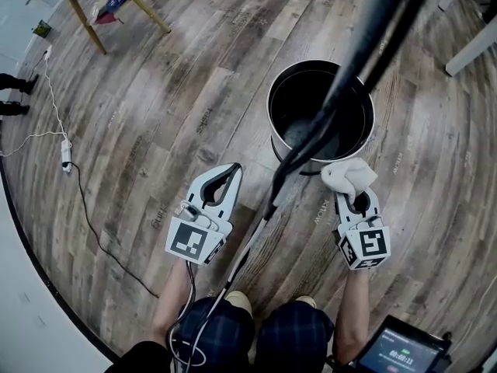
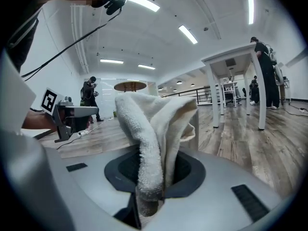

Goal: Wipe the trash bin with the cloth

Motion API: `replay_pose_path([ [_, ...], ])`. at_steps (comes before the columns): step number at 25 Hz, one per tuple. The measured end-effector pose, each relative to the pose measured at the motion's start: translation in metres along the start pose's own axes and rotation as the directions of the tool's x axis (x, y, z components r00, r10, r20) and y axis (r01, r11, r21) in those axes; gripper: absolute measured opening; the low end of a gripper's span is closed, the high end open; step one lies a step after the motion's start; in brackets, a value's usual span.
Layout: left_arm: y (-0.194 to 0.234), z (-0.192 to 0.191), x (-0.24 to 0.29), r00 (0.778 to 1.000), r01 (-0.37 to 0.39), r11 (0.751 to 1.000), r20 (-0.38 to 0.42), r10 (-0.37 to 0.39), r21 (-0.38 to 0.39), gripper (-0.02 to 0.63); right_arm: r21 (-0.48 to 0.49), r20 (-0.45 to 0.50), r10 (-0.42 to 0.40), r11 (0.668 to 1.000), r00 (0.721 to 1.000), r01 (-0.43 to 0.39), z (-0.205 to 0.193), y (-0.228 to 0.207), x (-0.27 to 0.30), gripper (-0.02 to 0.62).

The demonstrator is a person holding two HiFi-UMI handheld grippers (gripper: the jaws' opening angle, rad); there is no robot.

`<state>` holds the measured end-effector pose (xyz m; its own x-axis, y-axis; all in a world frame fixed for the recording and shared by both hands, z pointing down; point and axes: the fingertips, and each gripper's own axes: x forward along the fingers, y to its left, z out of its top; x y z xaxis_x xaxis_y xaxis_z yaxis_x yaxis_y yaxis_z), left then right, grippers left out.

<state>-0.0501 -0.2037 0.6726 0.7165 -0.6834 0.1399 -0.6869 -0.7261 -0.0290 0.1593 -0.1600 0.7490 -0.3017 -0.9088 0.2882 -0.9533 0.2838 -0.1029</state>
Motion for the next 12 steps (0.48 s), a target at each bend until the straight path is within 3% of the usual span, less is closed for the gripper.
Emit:
replay_pose_path([
  [12, 0.006, -0.008, -0.009, 1.0, -0.015, 0.999, -0.01, 0.014, -0.029, -0.003, 0.039, 0.0, -0.147, 0.988, 0.989, 0.147, -0.006, -0.068, -0.004, 0.09],
])
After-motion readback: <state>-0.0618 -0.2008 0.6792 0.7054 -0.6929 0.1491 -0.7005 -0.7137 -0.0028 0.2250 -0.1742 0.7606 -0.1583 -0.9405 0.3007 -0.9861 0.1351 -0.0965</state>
